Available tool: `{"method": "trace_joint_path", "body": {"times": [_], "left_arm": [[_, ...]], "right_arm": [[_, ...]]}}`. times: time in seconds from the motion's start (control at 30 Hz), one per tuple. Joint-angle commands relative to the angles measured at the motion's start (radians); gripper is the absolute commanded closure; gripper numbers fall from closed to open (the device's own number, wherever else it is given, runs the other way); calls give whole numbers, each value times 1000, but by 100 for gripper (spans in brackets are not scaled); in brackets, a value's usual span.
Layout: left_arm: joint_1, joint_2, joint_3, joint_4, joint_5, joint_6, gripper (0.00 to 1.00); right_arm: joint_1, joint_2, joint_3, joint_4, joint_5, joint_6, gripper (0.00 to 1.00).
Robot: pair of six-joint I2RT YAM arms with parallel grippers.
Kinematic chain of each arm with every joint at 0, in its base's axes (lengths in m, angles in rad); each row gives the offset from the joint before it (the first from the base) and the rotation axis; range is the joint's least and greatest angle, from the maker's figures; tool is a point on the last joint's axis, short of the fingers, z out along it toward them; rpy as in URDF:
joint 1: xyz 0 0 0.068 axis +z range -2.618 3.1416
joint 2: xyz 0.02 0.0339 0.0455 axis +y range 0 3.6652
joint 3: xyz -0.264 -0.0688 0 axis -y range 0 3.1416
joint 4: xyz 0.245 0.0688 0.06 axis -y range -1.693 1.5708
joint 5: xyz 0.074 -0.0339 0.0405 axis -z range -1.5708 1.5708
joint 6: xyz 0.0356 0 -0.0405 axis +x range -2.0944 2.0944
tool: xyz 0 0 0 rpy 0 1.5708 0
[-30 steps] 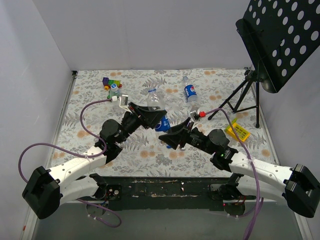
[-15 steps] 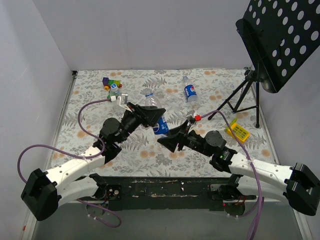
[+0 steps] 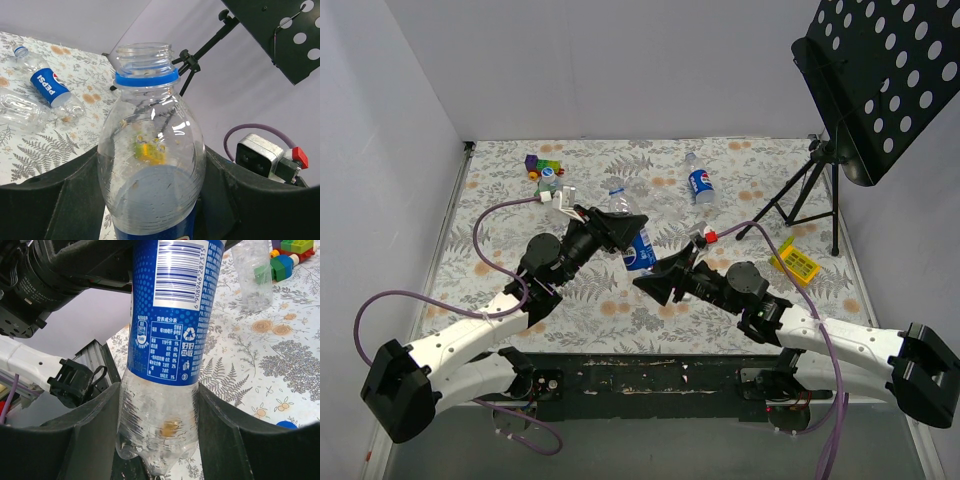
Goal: Screw on the bottle caps
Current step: Pick up the plastic bottle at the center of the board.
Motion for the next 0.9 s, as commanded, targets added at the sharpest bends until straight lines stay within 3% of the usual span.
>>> {"method": "trace_joint_path", "body": {"times": [0.0,0.33,0.47,0.53,0.7,0.87], "left_arm": [[-4,-38,48,-32,-40,23,52],[-6,-78,18,-17,-58,10,55],[-6,-95,15,-46,-46,60,73],[-6,-98,15,-63,-42,97,76],[-3,-127,44,-171,-65,267,80],[2,-154,101,-339,-26,545,84]], "right_arm": [[6,1,40,-24,44,-19,45],[6,17,46,-49,100,-5,41],[6,32,55,-58,94,-5,38],[6,35,61,-63,91,-5,36],[6,7,102,-176,100,-37,29],[5,-49,142,-374,134,-100,20]]}}
